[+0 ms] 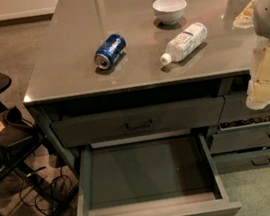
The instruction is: Place blue plastic bottle into middle drawer
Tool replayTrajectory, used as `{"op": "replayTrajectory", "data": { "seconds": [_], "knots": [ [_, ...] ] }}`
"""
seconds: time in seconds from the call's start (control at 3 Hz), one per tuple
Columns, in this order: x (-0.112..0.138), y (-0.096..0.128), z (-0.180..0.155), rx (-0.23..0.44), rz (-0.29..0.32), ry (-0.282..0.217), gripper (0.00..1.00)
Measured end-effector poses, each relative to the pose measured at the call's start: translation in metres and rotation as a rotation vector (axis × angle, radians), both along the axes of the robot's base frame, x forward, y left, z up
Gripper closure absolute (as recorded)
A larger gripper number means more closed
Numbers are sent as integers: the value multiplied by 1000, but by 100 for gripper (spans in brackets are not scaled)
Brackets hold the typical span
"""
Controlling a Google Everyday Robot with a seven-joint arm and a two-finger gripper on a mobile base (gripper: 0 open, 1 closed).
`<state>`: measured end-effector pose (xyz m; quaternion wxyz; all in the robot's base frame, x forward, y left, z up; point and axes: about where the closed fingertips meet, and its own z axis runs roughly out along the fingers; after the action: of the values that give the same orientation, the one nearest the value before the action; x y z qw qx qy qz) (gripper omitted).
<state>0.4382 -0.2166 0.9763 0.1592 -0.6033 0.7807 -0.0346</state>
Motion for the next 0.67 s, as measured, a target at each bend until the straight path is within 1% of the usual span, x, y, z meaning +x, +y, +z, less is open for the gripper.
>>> {"op": "replayTrajectory", "data": {
  "seconds": [0.33,0.67],
  "knots": [
    [0,0,0,0,0,0,0],
    [14,1,4,6,7,-11,0]
  ]
}}
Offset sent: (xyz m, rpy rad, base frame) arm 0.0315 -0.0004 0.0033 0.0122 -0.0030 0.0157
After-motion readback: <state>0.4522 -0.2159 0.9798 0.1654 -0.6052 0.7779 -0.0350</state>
